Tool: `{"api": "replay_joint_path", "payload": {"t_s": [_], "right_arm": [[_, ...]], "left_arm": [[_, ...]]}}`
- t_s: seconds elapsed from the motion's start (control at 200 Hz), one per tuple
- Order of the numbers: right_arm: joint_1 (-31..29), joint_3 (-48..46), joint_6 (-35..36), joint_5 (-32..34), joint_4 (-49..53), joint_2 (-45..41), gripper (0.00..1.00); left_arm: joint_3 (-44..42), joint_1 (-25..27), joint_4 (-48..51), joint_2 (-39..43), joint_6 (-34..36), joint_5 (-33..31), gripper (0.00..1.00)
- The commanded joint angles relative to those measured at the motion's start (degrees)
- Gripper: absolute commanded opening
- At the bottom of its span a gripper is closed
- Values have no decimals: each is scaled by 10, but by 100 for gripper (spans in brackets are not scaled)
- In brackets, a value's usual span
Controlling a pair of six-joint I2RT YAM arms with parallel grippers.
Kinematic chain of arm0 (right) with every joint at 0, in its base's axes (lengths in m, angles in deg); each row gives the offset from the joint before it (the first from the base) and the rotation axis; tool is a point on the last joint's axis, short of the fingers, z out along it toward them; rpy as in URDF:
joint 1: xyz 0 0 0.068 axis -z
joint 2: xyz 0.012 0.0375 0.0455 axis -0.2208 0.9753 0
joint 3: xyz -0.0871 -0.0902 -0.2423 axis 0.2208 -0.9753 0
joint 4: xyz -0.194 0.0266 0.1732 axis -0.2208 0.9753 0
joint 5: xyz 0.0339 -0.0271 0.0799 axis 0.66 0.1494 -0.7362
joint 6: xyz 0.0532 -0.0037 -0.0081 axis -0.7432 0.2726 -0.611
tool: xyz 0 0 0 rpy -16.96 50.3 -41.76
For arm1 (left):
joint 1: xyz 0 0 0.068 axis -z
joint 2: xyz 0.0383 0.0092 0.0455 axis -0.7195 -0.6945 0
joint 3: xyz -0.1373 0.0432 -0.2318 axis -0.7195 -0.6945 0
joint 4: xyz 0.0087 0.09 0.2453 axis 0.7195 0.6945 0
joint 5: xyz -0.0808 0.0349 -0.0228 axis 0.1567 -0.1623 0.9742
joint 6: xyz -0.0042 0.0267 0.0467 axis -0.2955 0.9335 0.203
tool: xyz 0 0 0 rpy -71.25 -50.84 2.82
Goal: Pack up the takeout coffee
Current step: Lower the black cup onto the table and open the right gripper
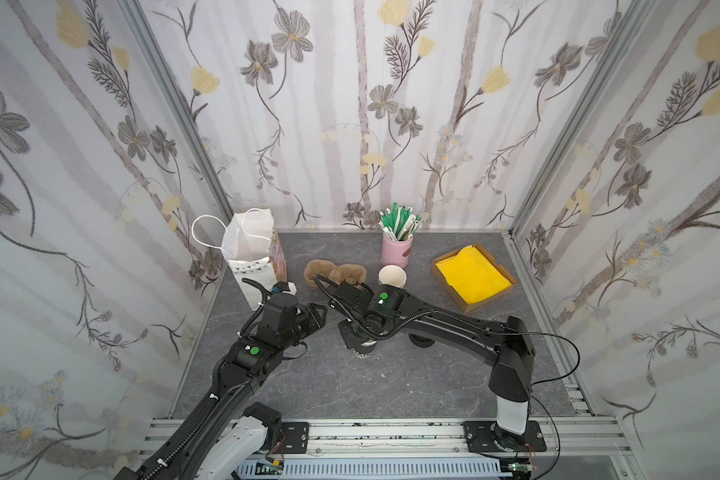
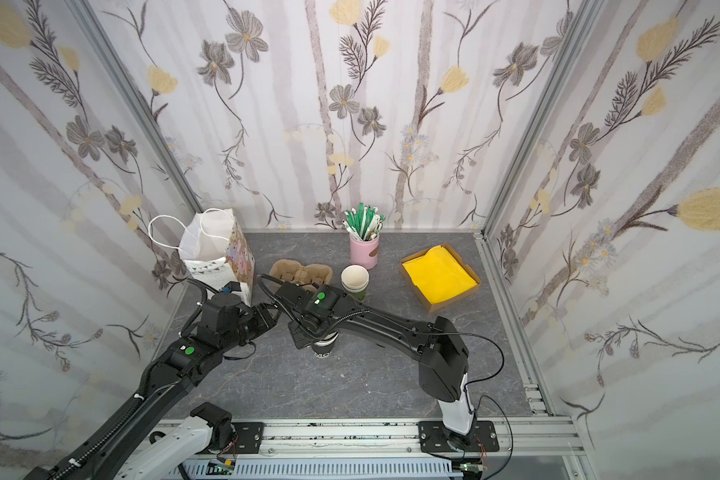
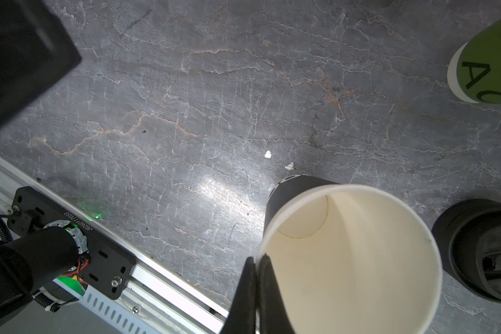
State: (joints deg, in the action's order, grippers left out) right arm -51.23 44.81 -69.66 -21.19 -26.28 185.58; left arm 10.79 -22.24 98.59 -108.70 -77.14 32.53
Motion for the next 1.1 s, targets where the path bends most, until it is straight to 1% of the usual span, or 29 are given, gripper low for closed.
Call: {"api": "replay_joint_path", "payload": {"t_s": [0.0, 0.195, 0.41, 0.52, 0.645, 0.809, 0.849, 0.914, 1.004, 1.099], "right_arm": [[5, -11, -5, 10, -57, 3, 0], [22, -22, 3, 15, -81, 10, 0], [33, -21, 8, 22, -86, 30, 0], [34, -19, 11, 23, -86, 37, 2], [34, -17, 12, 21, -86, 39, 9], [34, 1, 14, 16, -80, 48, 11], [34, 7, 15, 16, -76, 51, 10], [33, 14, 15, 18, -72, 54, 0], [33, 26, 17, 41, -60, 62, 0], [34, 39, 28, 46, -53, 69, 0]], "left_arm": [[-4, -1, 0, 5, 3, -23, 46], [-9, -1, 0, 11, 29, -44, 47], [-22, -1, 0, 29, 25, -61, 47], [-26, -1, 0, 31, 22, -67, 47], [-26, -1, -1, 29, 24, -70, 47], [-27, -1, -1, 22, 29, -79, 48], [-25, -1, -1, 21, 30, -82, 48], [-23, -1, -1, 18, 32, -86, 48], [-18, -1, -1, 15, 38, -95, 48], [-10, -1, -1, 12, 47, -102, 48]]}}
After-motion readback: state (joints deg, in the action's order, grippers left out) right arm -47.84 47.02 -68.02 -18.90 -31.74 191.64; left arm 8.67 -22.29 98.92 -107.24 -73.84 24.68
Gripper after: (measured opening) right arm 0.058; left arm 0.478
